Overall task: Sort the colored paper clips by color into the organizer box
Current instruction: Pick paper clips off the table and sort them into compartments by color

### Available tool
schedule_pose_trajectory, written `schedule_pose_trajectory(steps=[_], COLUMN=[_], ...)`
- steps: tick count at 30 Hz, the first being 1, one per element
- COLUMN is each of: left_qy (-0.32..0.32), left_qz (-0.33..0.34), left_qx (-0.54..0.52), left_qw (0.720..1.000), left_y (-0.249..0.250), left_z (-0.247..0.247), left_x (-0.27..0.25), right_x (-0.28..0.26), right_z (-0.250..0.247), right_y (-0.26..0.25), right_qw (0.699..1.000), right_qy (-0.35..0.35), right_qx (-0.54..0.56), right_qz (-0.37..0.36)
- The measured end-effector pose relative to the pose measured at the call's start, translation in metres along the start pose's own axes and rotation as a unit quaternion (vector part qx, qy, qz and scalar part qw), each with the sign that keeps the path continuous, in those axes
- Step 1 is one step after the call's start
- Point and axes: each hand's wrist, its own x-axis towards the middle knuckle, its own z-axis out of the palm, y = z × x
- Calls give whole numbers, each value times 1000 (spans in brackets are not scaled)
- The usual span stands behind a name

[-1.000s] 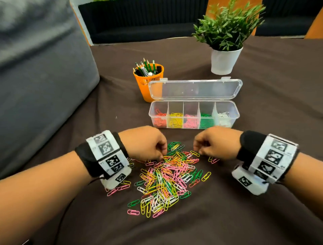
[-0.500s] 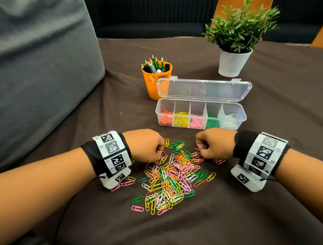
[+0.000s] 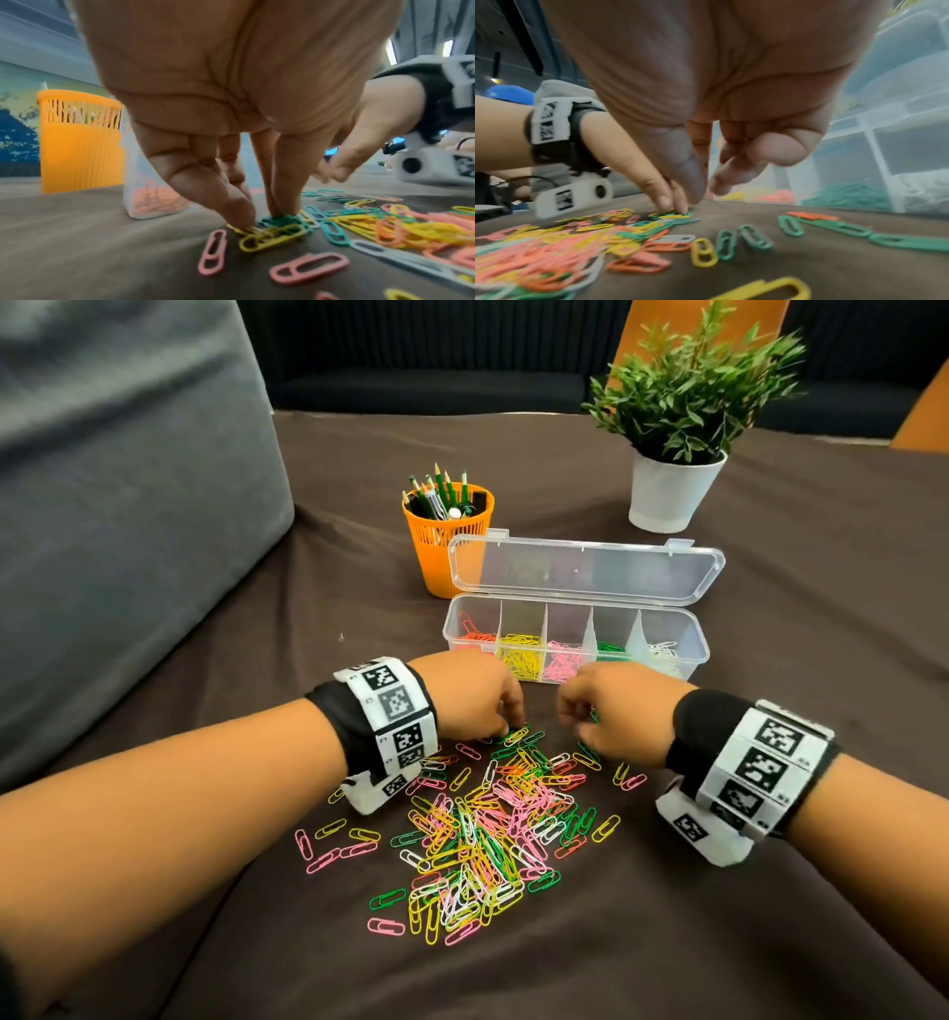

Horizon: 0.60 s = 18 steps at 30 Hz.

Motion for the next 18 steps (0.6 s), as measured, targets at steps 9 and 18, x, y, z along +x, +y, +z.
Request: schedule_pose_trajectory(steps=[9,18], left_qy=[10,23], left_qz=[13,-5], left_qx=[-37,58], left_qw=[999,998], left_y=[-11,-14], left_z=[-1,-2], left_x=[1,-8], right_x=[2,-2], right_z=[8,9], right_y=[-7,-4], right_qw=[996,993], right_qy=[-83,-115], right_qx=[20,19], right_qz=[-5,17])
